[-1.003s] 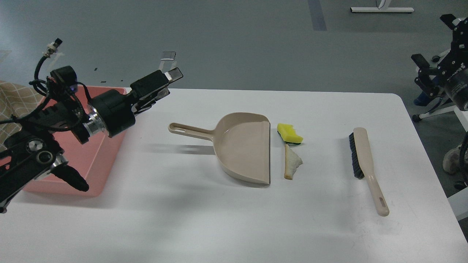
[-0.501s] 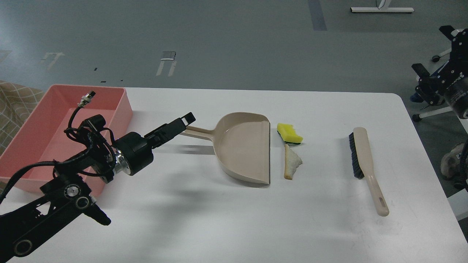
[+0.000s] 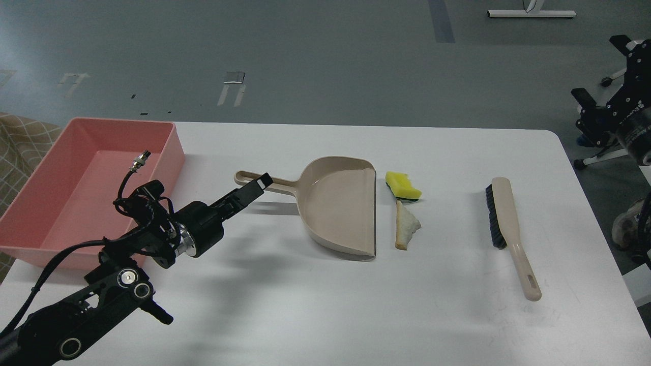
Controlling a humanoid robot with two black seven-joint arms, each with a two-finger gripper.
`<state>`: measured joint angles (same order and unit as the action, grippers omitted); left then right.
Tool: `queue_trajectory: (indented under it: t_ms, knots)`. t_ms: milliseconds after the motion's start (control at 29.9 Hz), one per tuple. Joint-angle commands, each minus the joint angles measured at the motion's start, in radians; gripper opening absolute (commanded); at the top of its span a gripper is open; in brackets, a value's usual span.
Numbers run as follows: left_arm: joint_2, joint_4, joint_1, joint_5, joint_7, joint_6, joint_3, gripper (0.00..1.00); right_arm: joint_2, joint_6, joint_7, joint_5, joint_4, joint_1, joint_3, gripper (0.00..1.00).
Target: Sweep and dump garbage into bin
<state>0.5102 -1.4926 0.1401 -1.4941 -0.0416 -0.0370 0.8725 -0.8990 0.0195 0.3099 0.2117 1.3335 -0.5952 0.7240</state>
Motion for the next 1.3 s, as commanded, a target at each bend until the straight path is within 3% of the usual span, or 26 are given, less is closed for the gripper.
queue_trajectory:
  t_ms: [0,401,902,1170,1270]
  knots:
    - [-0.032,0.034,-0.004,0.000,0.000,0.000,0.002,0.99,0.000,-0.003,0.000,0.000,0.004,0.002,0.000,1.00]
    - [-0.142,0.216,0.036,0.003,-0.009,0.054,0.011,0.98,0.000,-0.003,0.000,0.000,0.006,0.008,0.002,1.00]
    - [-0.203,0.278,0.104,0.002,-0.001,0.089,0.003,0.95,0.000,-0.009,0.000,0.000,0.012,0.012,0.002,1.00]
    - [-0.211,0.291,0.118,0.002,0.000,0.089,0.002,0.63,0.000,-0.009,0.000,0.000,0.024,0.018,0.002,1.00]
    - [-0.217,0.293,0.118,0.002,0.005,0.089,0.002,0.59,0.000,-0.009,0.000,0.000,0.026,0.020,0.002,1.00]
